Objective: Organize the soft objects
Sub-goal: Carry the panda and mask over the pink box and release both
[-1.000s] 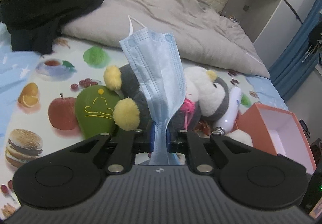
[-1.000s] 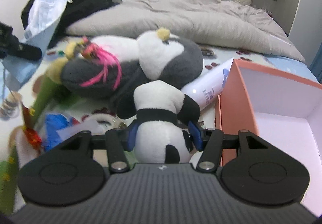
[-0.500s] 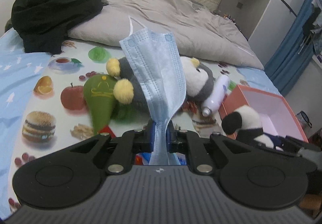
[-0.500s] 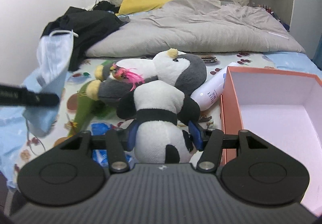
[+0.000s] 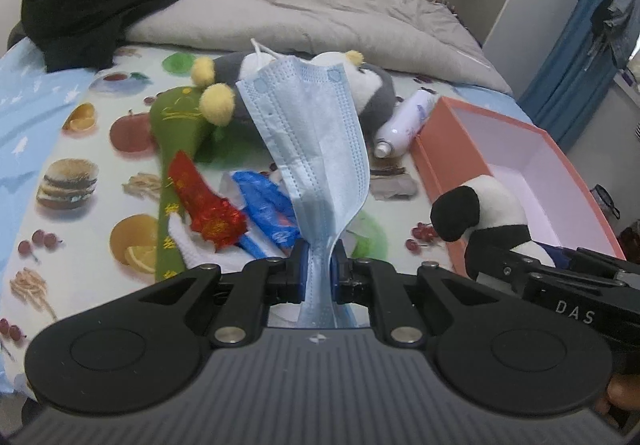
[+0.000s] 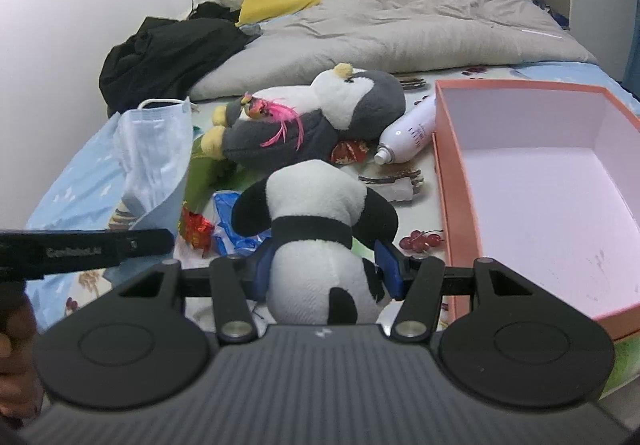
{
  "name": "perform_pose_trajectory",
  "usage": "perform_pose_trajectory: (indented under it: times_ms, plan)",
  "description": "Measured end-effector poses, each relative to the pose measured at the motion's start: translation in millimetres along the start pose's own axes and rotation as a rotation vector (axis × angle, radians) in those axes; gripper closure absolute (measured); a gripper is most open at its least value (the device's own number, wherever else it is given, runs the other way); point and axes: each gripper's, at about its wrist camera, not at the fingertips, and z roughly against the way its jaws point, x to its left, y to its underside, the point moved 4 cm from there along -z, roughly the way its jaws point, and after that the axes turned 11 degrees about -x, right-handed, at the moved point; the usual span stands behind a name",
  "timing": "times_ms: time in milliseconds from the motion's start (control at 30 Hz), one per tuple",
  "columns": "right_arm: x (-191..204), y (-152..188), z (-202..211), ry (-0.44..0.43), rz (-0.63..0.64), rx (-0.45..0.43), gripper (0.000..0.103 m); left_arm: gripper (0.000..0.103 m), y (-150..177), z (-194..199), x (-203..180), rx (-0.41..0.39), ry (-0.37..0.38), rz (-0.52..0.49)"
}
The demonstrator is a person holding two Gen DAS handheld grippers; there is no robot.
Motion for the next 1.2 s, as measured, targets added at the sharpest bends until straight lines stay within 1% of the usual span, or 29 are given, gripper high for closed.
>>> perform_pose_trajectory:
  times_ms: [167,333,433,533,633,767,900,1000,1100,1200]
  plan:
    - [-6.1,-18.9,19.4,0.007,0.005,-0.059,0.046,0.09,-18.7,3.3,-21.2,-0.026,0.053,-0.02]
    - [-14.9,-52.9,36.2,0.02,0.028,-0.132,0.046,0.09,-50.7,9.5,-48.9,-0.066,0.1,-0.051]
    - [-22.3,-74.5,46.1,0.028,0.036,-0.174,0.046,0.09,-69.7,11.9,-66.5,-0.079,0.146,-0.05]
    - [-32.1,-95.6,53.2,0.041,0.037,-0.201,0.046,0.09,-87.1,10.9,-87.9,-0.084,0.182,-0.057]
    - [-47.1,-114.7,58.7,0.074,0.052,-0.216,0.046,0.09,-101.4,4.2,-113.8,-0.083,0.212,-0.09]
    - [-76.5,-132.1,64.5,0.129,0.043,-0.213,0.046,0.09,-113.0,-13.2,-150.3,-0.052,0.246,-0.129]
    - [-112.0,-138.6,63.5,0.195,0.035,-0.185,0.046,0.09,-118.1,-32.3,-190.5,-0.013,0.291,-0.162]
    - [-138.9,-136.3,58.4,0.229,0.026,-0.144,0.046,0.09,-116.9,-52.3,-217.8,0.023,0.314,-0.183]
    - [-160.7,-128.6,51.3,0.259,0.03,-0.094,0.046,0.09,-109.3,-74.9,-244.1,0.089,0.357,-0.193]
    - [-182.6,-115.4,40.2,0.276,-0.001,-0.039,0.046,0.09,-98.0,-97.3,-268.3,0.15,0.362,-0.219]
